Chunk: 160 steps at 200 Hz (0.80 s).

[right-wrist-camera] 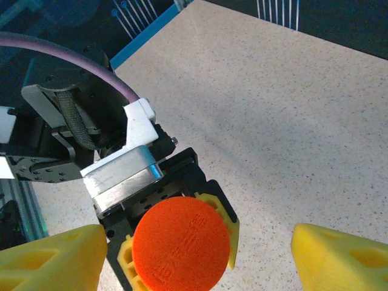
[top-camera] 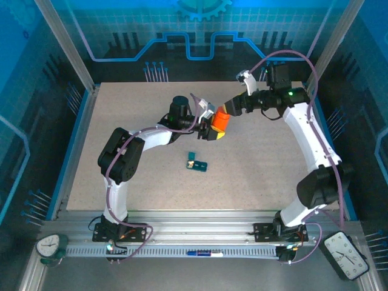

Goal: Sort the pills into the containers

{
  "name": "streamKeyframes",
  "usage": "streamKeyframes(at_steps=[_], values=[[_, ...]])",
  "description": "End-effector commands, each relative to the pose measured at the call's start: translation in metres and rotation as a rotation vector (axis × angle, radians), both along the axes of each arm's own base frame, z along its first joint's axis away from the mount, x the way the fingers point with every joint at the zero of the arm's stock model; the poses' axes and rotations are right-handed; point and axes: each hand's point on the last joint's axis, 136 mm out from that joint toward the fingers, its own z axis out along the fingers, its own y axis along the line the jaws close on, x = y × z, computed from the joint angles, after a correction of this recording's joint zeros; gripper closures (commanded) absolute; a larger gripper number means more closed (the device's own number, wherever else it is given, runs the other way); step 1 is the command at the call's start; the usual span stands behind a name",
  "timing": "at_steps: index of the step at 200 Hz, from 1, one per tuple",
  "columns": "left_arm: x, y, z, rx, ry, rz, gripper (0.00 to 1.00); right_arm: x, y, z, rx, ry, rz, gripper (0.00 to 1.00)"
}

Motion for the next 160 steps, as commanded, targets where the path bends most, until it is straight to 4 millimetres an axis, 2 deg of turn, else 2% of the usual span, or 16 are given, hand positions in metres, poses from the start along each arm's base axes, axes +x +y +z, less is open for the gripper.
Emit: streamKeyframes(at_steps=[1, 35, 84, 114, 138, 160], values=[[-0.005, 0.0, 0.026, -0.039, -0.062, -0.045, 1.0, -0.011, 0.01, -0.004, -0.014, 0.036, 0.082, 0.2], [-0.006, 0.0, 0.027, -0.038, -0.06, -0.044, 1.0, -0.014, 0.02, -0.015, -0.026, 0.082, 0.127, 0.22], [-0.007, 0.0, 0.029, -0.038, -0.061, -0.048, 1.0, -0.016, 0.023, -0.026, -0.037, 0.115, 0.141, 0.28], [-0.008, 0.0, 0.029, -0.038, -0.063, -0.046, 1.0, -0.017, 0.025, -0.03, -0.039, 0.135, 0.143, 0.4], [-0.008, 0.0, 0.029, -0.038, -0.062, -0.048, 1.0, -0.017, 0.026, -0.033, -0.037, 0.158, 0.132, 0.59], [-0.007, 0.0, 0.03, -0.039, -0.067, -0.042, 1.0, -0.019, 0.026, -0.038, -0.037, 0.184, 0.084, 0.7]])
